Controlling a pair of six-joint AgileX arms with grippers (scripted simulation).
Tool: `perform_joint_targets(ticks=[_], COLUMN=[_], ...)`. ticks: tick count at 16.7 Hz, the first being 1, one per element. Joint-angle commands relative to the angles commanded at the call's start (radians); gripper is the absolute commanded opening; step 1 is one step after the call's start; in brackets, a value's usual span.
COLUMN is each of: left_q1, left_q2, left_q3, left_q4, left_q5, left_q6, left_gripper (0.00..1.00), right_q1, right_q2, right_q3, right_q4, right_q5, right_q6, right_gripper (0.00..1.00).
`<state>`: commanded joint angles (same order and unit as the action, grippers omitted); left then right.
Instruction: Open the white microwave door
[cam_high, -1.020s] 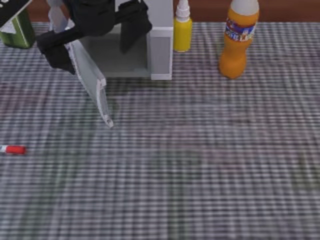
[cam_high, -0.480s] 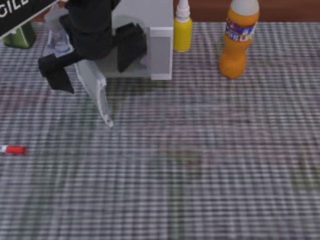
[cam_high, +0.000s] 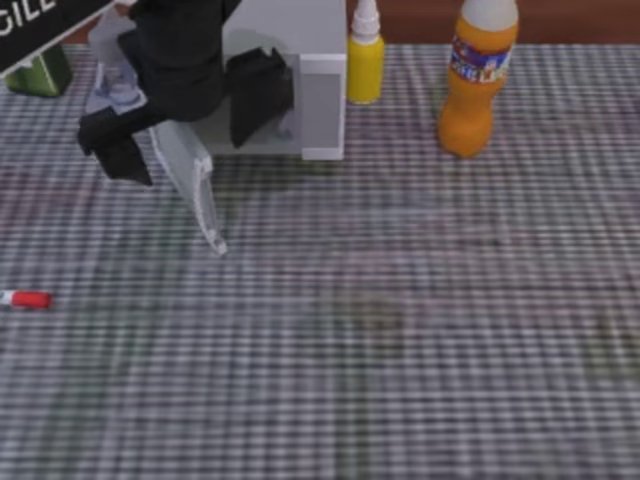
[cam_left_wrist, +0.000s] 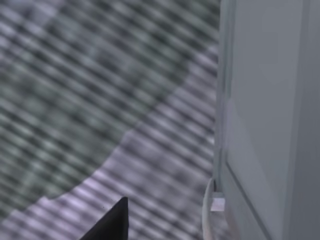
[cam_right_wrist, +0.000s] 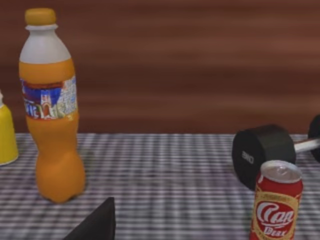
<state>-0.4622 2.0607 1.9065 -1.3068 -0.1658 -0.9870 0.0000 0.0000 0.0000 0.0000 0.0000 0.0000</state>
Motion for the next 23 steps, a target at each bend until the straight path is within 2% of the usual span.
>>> perform_joint_targets(ticks=[10,20,23], left_q1=[0.000,-0.003,0.004], left_q2=[0.000,0.002,0.024], left_q3=[0.000,0.000,0.032], left_q4=[0.000,-0.002,-0.041], left_q5=[0.000,0.001,0.021], left_q6=[0.000,0.001,0.010], left_gripper=[0.02,0.00,0.00], right_q1=[0.000,0.000,0.000], right_q2=[0.000,0.000,0.000], right_q3=[0.000,0.000,0.000], right_q4=[0.000,0.000,0.000], right_q5=[0.000,0.000,0.000], right_q6=[0.000,0.000,0.000], right_gripper=[1.00,1.00,1.00])
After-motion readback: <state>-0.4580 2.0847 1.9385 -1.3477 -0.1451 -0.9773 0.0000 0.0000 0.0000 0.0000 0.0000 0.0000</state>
